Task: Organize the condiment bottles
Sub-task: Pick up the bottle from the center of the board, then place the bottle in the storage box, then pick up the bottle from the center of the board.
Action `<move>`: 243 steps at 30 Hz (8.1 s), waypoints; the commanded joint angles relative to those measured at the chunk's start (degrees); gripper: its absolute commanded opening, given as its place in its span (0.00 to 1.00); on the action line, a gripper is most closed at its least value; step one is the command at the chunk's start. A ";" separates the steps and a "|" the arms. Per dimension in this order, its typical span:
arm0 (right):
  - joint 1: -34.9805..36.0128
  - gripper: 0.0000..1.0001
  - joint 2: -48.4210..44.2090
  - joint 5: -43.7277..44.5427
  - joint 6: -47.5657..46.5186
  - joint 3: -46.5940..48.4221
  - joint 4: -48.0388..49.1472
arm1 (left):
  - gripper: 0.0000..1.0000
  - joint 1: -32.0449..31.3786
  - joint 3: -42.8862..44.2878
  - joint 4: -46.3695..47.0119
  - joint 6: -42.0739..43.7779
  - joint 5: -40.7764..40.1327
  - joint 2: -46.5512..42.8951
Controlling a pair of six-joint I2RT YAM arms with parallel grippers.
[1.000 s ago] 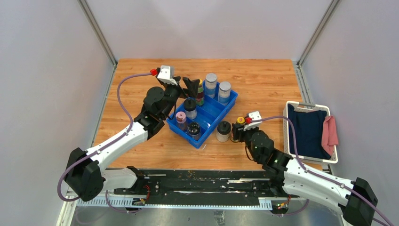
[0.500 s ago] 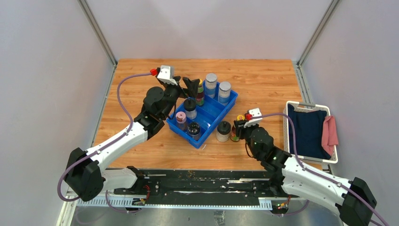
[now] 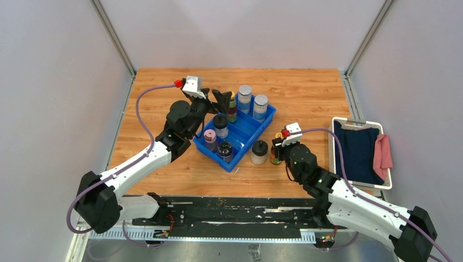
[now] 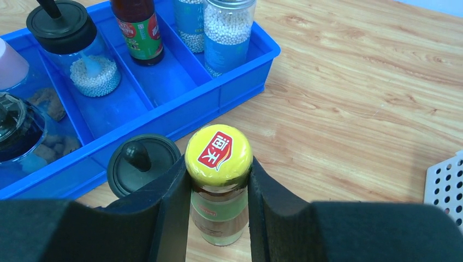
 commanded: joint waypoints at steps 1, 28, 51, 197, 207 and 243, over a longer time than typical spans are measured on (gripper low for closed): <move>-0.56 0.00 -1.46 1.22 -2.19 4.83 3.15 | 0.99 -0.42 -0.26 2.03 0.38 -0.94 0.30; -4.52 0.00 12.36 -1.25 -10.80 21.61 10.73 | 0.99 -0.46 2.07 2.68 0.99 -3.18 -0.50; -8.05 0.00 35.08 -13.70 -8.88 39.02 15.64 | 1.00 1.28 8.54 2.60 6.90 -8.41 -3.84; 5.90 0.86 10.93 -6.36 7.17 13.79 -16.18 | 1.00 6.17 -3.33 3.62 -3.46 -1.55 -7.01; 5.86 0.97 17.78 -4.08 12.75 25.37 -28.16 | 1.00 6.17 -3.06 3.54 -3.59 -1.31 -6.45; -1.52 0.99 29.21 -10.02 20.82 27.95 -31.09 | 1.00 6.17 -3.51 3.51 -4.14 -1.20 -4.77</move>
